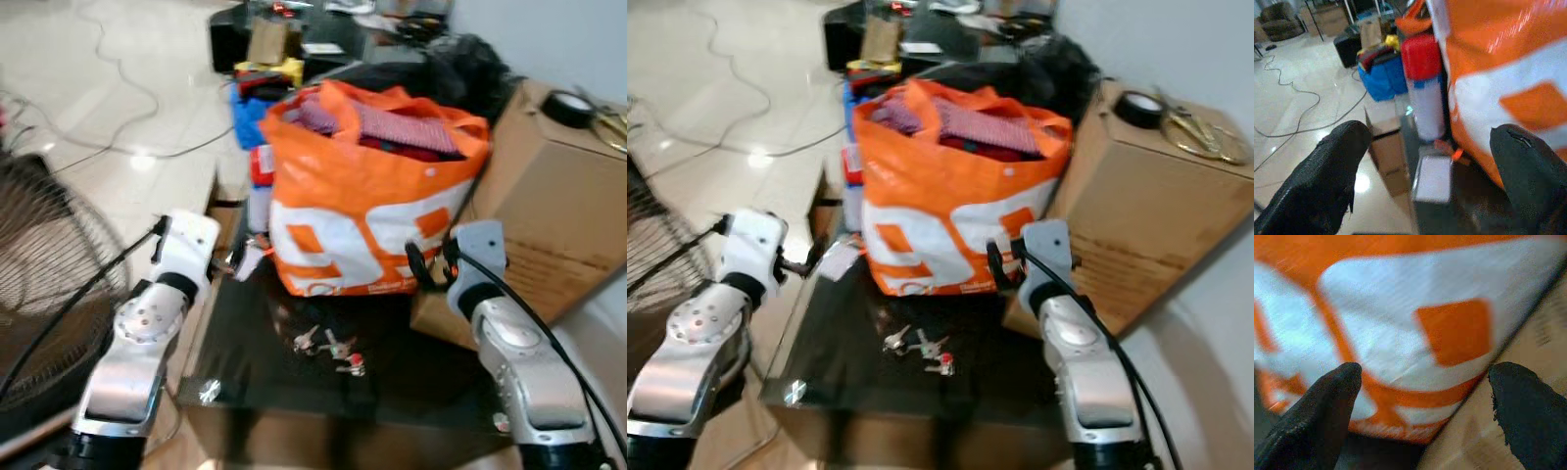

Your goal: Hang keys on a hook

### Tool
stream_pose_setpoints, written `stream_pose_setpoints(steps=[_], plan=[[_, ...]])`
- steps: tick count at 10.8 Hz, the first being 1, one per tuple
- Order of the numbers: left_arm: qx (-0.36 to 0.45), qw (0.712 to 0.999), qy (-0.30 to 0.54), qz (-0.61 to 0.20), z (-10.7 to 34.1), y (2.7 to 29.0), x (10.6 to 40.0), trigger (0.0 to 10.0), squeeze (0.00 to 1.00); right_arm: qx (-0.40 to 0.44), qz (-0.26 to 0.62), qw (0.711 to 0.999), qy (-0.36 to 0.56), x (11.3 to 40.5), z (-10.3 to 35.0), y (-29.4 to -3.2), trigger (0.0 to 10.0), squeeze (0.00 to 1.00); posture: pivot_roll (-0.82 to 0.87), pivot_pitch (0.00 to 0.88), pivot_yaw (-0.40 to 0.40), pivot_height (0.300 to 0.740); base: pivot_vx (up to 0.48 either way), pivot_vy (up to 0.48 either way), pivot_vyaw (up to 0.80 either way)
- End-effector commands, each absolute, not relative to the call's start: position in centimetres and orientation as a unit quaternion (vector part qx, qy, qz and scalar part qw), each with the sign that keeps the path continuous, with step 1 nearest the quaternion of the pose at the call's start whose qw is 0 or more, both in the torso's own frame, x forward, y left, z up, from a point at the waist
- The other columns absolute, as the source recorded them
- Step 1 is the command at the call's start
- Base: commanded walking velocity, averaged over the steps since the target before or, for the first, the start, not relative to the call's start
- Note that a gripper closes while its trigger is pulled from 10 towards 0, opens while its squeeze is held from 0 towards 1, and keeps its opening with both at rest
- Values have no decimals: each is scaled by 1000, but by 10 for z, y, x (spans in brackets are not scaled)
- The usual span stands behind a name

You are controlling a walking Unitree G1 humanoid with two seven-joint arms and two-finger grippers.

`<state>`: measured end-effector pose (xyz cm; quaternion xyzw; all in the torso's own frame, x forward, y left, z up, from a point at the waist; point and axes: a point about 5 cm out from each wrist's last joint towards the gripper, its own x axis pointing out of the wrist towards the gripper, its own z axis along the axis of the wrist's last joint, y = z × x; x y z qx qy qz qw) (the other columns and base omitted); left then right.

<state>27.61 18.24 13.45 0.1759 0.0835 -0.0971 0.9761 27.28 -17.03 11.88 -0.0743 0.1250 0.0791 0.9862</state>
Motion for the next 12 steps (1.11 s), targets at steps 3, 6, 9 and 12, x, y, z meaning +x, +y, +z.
stream_pose_setpoints(steps=[3, 6, 9, 12], plan=[[205, 957, 104, -174, 125, 180, 280, 10000, 0, -89, 178, 959, 200, 281, 106, -165, 10000, 600, -1, 0, -85, 740, 0, 0, 0], [213, 942, 125, -229, 116, 182, 274, 10000, 0, -90, 210, 940, 255, 303, 91, -135, 10000, 1000, -18, 0, -103, 740, 0, 0, 0], [245, 913, 140, -294, 113, 179, 252, 10000, 0, -64, 241, 927, 280, 303, 70, -107, 10000, 1000, 59, 0, -144, 740, 0, 0, 0], [216, 883, 170, -380, 103, 170, 232, 10000, 0, -46, 186, 913, 361, 285, 29, -104, 10000, 1000, -36, 0, -55, 740, 0, 0, 0]])
